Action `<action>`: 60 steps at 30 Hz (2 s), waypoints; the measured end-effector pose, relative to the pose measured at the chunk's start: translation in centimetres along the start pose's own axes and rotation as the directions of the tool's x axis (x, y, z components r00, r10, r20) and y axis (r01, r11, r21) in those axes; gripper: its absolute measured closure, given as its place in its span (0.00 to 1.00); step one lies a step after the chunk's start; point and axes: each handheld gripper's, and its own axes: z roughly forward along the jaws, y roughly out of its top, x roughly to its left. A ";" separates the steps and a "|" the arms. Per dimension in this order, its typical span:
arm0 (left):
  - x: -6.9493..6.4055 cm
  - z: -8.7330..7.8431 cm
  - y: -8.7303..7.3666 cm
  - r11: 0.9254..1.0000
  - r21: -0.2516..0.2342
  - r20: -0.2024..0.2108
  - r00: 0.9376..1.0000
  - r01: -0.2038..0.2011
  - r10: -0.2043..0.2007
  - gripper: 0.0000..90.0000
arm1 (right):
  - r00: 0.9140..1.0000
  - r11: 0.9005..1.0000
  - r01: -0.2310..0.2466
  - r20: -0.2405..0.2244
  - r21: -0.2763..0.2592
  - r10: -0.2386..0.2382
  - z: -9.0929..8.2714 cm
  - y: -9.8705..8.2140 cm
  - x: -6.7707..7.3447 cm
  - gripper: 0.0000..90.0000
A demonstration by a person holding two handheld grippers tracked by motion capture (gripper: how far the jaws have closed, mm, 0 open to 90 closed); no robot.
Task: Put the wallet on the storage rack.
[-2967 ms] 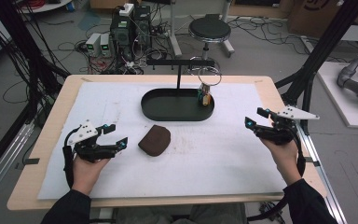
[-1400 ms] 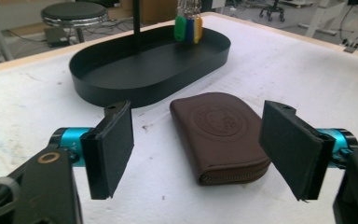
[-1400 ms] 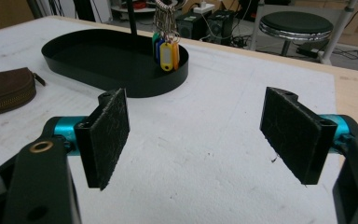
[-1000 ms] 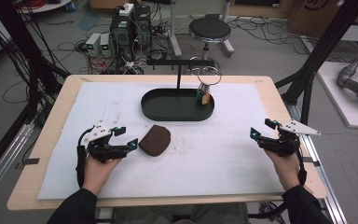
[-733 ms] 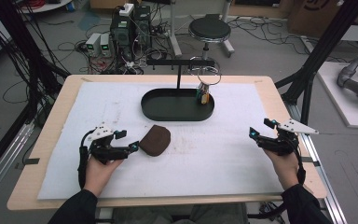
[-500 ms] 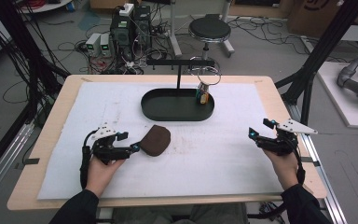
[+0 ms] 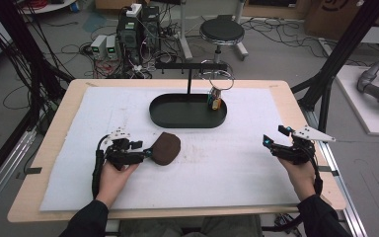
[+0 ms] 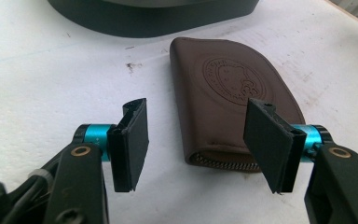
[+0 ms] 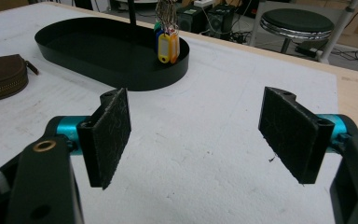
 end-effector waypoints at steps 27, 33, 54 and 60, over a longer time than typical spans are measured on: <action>-0.4 0.2 -0.1 0.998 -0.034 0.098 0.994 -0.047 0.050 0.76 | 1.000 1.000 0.026 -0.006 -0.002 -0.026 0.3 0.1 0.3 0.29; -1.4 -0.4 0.4 0.980 -0.108 0.103 0.979 -0.165 0.177 0.82 | 1.000 1.000 0.028 -0.007 -0.003 -0.028 0.3 0.1 0.4 0.29; -5.3 -0.9 1.5 0.843 -0.273 0.224 0.821 -0.463 0.524 0.86 | 0.990 0.999 0.030 -0.137 -0.023 -0.033 1.4 1.0 1.9 0.32; -6.0 -0.9 1.4 0.819 -0.293 0.281 0.774 -0.494 0.567 0.86 | 0.949 0.997 0.075 -0.305 -0.004 -0.073 3.6 2.1 4.6 0.32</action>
